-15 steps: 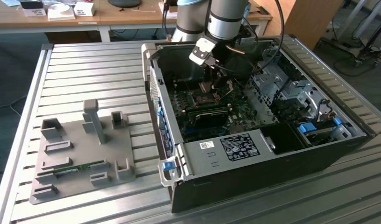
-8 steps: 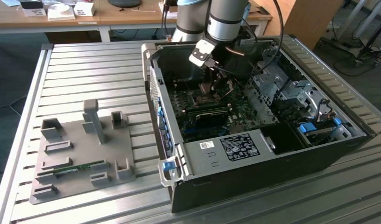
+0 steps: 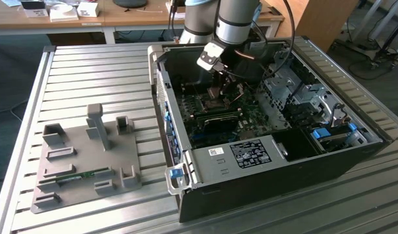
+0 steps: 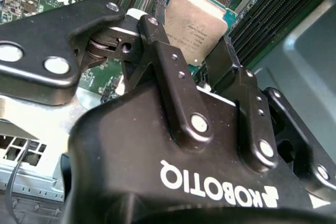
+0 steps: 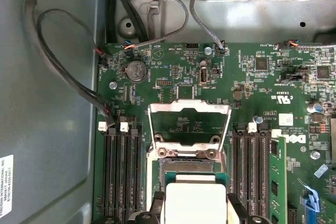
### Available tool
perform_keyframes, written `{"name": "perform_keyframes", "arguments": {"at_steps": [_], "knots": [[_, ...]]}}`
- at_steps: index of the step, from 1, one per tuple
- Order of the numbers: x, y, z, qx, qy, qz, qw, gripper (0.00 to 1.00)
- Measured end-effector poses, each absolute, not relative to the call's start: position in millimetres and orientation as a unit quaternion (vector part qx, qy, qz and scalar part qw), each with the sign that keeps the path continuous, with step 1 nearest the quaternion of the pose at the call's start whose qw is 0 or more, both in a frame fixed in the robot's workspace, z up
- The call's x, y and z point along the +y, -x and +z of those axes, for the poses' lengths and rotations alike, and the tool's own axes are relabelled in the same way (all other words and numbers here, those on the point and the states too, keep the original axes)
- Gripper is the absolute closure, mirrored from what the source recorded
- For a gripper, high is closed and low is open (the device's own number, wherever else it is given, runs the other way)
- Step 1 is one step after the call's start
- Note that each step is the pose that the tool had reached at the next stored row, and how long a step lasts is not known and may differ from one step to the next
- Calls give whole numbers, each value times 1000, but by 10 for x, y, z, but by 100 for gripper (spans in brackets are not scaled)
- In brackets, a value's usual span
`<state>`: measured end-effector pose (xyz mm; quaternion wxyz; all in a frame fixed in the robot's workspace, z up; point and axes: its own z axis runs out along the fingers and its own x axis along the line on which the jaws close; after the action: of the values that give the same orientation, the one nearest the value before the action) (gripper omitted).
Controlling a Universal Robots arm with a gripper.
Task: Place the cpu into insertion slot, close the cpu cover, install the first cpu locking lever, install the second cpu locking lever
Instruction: 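Place the cpu into insertion slot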
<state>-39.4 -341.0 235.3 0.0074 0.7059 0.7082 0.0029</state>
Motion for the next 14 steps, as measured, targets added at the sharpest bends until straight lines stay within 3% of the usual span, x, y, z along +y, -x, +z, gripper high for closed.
{"name": "perform_keyframes", "arguments": {"at_steps": [14], "knots": [[-3399, 402, 2246, 708, -706, 3, 8, 46]]}}
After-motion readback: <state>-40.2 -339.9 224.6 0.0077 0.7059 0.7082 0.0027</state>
